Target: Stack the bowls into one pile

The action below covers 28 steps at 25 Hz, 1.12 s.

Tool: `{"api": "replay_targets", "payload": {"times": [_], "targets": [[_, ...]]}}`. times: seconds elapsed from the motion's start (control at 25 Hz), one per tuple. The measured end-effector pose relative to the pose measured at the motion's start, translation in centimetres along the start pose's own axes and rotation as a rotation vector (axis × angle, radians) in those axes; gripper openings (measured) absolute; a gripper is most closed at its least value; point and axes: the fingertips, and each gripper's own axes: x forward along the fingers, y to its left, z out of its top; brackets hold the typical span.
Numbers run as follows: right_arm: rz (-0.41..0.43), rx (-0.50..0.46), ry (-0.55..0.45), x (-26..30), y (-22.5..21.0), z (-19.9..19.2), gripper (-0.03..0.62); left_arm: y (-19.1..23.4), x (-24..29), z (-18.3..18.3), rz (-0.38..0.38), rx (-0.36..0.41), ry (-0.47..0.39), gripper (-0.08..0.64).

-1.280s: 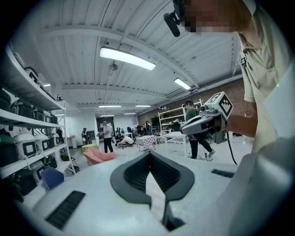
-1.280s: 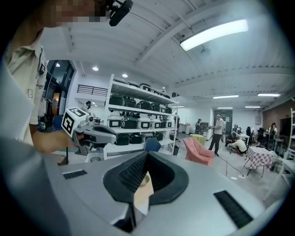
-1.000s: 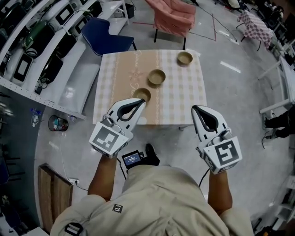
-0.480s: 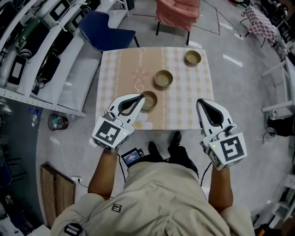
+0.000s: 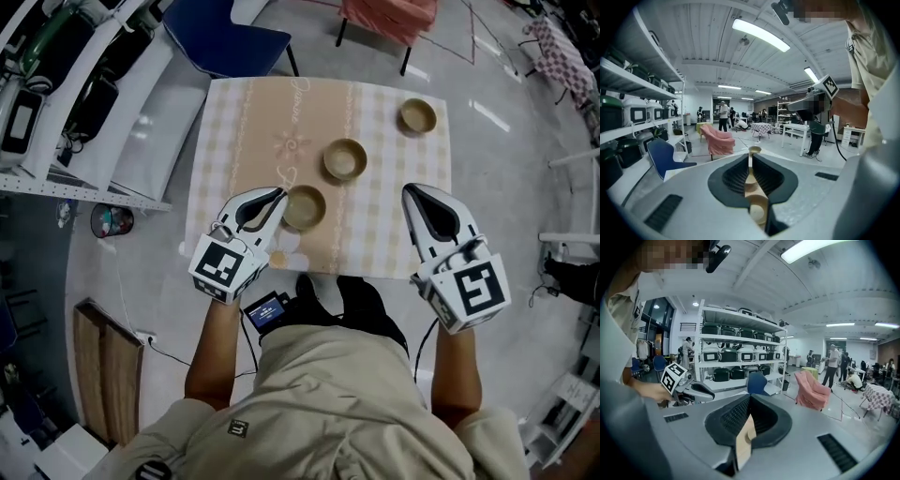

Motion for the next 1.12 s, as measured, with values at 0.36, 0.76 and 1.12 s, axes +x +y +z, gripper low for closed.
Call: {"api": "replay_targets", "payload": {"times": [0.36,0.76,1.12], "targets": [[0.11,0.015,0.098,7.1,-3.3,-5.3,0.003,3.0,6.3,-9.5,0.059,-0.121,0.138,0.051],[0.169,0.052,0.196,11.2,-4.4,-11.5,0.003,4.5,8.6,-19.6,0.098,-0.261,0.274,0.081],[0.205,0.067,0.231,13.6,-3.5,-14.3,0.003,4.3,9.7,-23.3,0.07,-0.331,0.309,0.081]]}}
